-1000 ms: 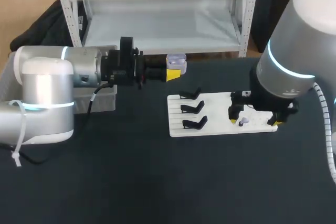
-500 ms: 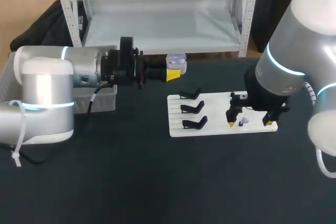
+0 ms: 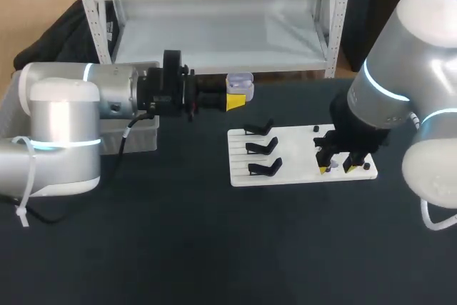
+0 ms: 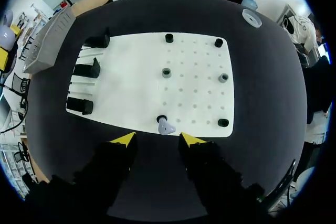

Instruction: Pick up each earbud case from the left stands, insert the matching earbuds, close the lid, and place the case in the box.

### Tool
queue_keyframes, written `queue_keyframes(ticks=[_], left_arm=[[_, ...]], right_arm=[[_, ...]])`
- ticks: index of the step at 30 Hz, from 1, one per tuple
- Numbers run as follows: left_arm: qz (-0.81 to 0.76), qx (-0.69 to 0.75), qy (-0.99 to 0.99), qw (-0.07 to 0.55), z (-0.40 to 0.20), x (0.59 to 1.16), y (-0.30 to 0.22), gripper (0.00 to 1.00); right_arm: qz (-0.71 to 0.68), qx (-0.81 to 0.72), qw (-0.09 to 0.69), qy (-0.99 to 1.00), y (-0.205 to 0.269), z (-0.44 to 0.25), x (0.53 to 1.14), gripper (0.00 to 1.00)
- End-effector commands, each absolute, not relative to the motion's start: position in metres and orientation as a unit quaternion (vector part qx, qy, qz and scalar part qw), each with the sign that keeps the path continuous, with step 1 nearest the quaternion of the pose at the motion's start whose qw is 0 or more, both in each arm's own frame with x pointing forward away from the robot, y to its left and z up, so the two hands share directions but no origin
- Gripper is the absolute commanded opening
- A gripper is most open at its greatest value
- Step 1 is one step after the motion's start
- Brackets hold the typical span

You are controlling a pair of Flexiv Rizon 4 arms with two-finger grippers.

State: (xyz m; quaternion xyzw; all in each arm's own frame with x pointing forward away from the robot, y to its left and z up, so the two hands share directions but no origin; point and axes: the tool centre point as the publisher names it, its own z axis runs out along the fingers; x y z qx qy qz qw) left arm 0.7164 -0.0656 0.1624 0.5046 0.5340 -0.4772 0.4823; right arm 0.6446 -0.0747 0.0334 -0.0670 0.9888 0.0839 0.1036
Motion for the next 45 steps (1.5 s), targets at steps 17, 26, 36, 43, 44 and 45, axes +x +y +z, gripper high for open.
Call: queue_keyframes(ticks=[17,26,36,43,44,45], left_arm=[[-0.476,0.504,0.534,0.483,0.162,0.716,-0.066,0.00],[-0.476,0.504,0.534,0.483,0.162,0.716,-0.066,0.00],[-0.476,0.504,0.534,0.483,0.162,0.716,-0.066,0.00],[-0.476,0.504,0.534,0.483,0.162,0.716,-0.066,0.00],[-0.476,0.504,0.534,0.483,0.162,0.716,-0.066,0.00],[-0.476,0.504,0.534,0.483,0.162,0.716,-0.066,0.00]], right_arm=[[0.080,-0.078,0.092,0.989,-0.082,0.022,0.658,0.40],[0.078,-0.085,0.090,0.989,-0.080,0.019,0.657,0.39],[0.076,-0.090,0.090,0.989,-0.076,0.020,0.658,0.22],[0.073,-0.091,0.091,0.989,-0.075,0.022,0.656,0.23],[0.070,-0.091,0.091,0.989,-0.075,0.022,0.656,0.24],[0.069,-0.090,0.091,0.989,-0.075,0.021,0.656,0.24]])
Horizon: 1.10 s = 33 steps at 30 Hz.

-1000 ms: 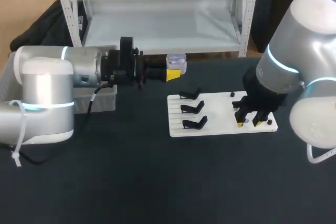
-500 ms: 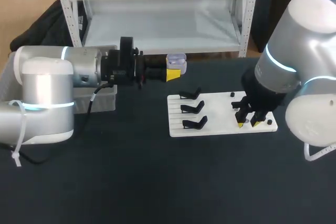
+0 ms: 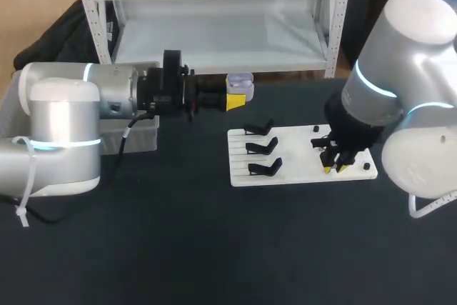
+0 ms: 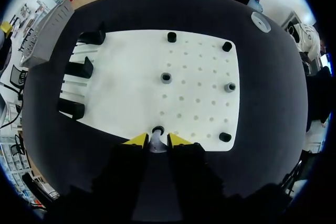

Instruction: Pick up each earbud case from the left stands, insert the matching earbuds, close the lid, and place the case in the box.

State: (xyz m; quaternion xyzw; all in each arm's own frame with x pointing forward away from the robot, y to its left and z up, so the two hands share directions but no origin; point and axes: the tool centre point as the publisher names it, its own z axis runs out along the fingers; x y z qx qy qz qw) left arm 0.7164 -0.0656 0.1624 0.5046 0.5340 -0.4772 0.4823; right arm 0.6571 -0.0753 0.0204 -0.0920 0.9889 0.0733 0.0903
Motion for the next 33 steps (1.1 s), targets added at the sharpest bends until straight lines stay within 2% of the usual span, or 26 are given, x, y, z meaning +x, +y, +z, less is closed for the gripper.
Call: queue_keyframes(ticks=[1,5,17,21,29,33], left_arm=[[-0.476,0.504,0.534,0.483,0.1623,0.7158,-0.0657,0.00],[-0.476,0.504,0.534,0.483,0.1623,0.7158,-0.0657,0.00],[-0.476,0.504,0.534,0.483,0.1623,0.7158,-0.0657,0.00],[-0.476,0.504,0.534,0.483,0.1623,0.7158,-0.0657,0.00],[-0.476,0.504,0.534,0.483,0.1623,0.7158,-0.0657,0.00],[-0.476,0.504,0.534,0.483,0.1623,0.7158,-0.0657,0.00]], right_arm=[[0.068,-0.087,0.091,0.990,-0.0756,0.0212,0.6558,0.24],[0.063,-0.080,0.090,0.991,-0.0771,0.0206,0.6555,0.32],[0.048,-0.033,0.085,0.995,-0.0802,0.0189,0.6506,0.31],[0.046,-0.024,0.086,0.995,-0.0801,0.0189,0.6506,0.25],[0.043,-0.029,0.086,0.995,-0.0771,0.0186,0.6530,0.26],[0.041,-0.035,0.087,0.995,-0.0769,0.0191,0.6550,0.30]])
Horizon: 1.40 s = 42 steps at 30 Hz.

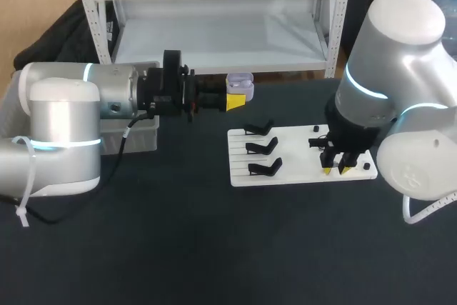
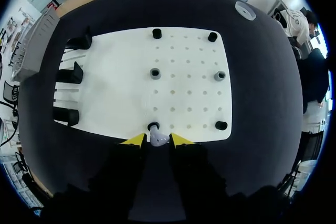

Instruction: Pick up each earbud case from the left stands, insert the matching earbuds, close the lid, and place the case in the box.

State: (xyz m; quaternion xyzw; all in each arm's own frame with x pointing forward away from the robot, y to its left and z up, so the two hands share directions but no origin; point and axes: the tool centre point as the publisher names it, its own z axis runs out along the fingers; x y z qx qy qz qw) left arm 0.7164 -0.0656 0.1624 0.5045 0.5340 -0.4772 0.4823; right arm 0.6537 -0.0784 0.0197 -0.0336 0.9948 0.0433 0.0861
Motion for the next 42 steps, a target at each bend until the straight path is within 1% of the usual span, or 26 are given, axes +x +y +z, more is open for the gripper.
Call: queue_keyframes(ticks=[1,8,11,13,14,20,25,28,34,39,42], left_arm=[[-0.476,0.504,0.534,0.483,0.162,0.716,-0.066,0.00],[-0.476,0.504,0.534,0.483,0.162,0.716,-0.066,0.00],[-0.476,0.504,0.534,0.483,0.162,0.716,-0.066,0.00],[-0.476,0.504,0.534,0.483,0.162,0.716,-0.066,0.00],[-0.476,0.504,0.534,0.483,0.162,0.716,-0.066,0.00],[-0.476,0.504,0.534,0.483,0.162,0.716,-0.066,0.00],[-0.476,0.504,0.534,0.483,0.162,0.716,-0.066,0.00],[-0.476,0.504,0.534,0.483,0.162,0.716,-0.066,0.00],[-0.476,0.504,0.534,0.483,0.162,0.716,-0.066,0.00],[-0.476,0.504,0.534,0.483,0.162,0.716,-0.066,0.00],[-0.476,0.504,0.534,0.483,0.162,0.716,-0.066,0.00]], right_arm=[[0.039,-0.037,0.087,0.995,-0.077,0.019,0.656,0.31],[0.036,-0.043,0.087,0.995,-0.078,0.018,0.658,0.25],[0.037,-0.044,0.087,0.995,-0.077,0.018,0.658,0.20],[0.037,-0.044,0.087,0.995,-0.076,0.018,0.658,0.08],[0.037,-0.044,0.087,0.995,-0.076,0.018,0.657,0.00],[0.030,-0.037,0.090,0.995,-0.076,0.028,0.654,0.00],[0.028,-0.038,0.098,0.994,-0.075,0.057,0.649,0.00],[0.009,-0.054,0.085,0.995,-0.070,0.077,0.643,0.00],[-0.004,-0.125,0.060,0.990,-0.050,0.126,0.627,0.00],[0.001,-0.187,0.057,0.981,-0.025,0.166,0.615,0.00],[0.006,-0.219,0.069,0.973,-0.008,0.189,0.610,0.00]])
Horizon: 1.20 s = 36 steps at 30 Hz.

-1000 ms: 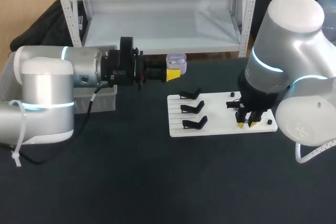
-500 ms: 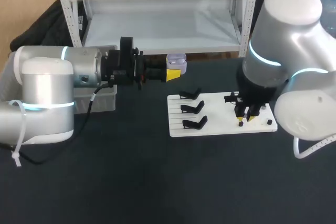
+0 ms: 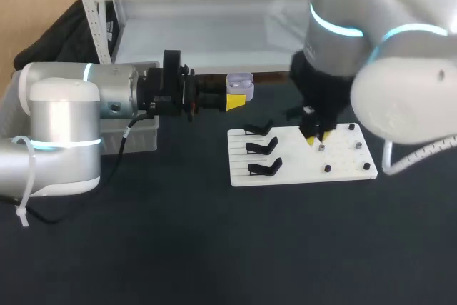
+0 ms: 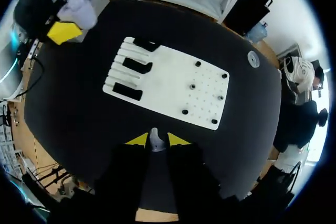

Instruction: Pick up each earbud case from the left stands, insert the matching earbuds, close the lid, and place the case in the box.

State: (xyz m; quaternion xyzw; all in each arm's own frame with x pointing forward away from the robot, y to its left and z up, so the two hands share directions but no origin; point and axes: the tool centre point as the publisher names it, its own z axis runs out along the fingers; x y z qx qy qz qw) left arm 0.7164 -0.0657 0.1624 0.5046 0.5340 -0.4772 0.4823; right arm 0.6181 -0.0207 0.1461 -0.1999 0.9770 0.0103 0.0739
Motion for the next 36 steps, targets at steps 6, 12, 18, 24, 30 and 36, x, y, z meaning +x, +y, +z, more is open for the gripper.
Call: queue_keyframes(ticks=[6,12,18,24,30,36], left_arm=[[-0.476,0.504,0.534,0.483,0.162,0.716,-0.066,0.00],[-0.476,0.504,0.534,0.483,0.162,0.716,-0.066,0.00],[-0.476,0.504,0.534,0.483,0.162,0.716,-0.066,0.00],[-0.476,0.504,0.534,0.483,0.162,0.716,-0.066,0.00],[-0.476,0.504,0.534,0.483,0.162,0.716,-0.066,0.00],[-0.476,0.504,0.534,0.483,0.162,0.716,-0.066,0.00]], right_arm=[[0.000,-0.284,0.090,0.954,0.028,0.216,0.614,0.00],[-0.003,-0.322,0.101,0.941,0.055,0.229,0.630,0.00],[-0.001,-0.347,0.101,0.932,0.077,0.236,0.650,0.00],[-0.004,-0.368,0.098,0.925,0.092,0.236,0.669,0.00],[-0.013,-0.379,0.088,0.921,0.103,0.231,0.684,0.00],[-0.022,-0.372,0.085,0.924,0.110,0.228,0.696,0.00]])
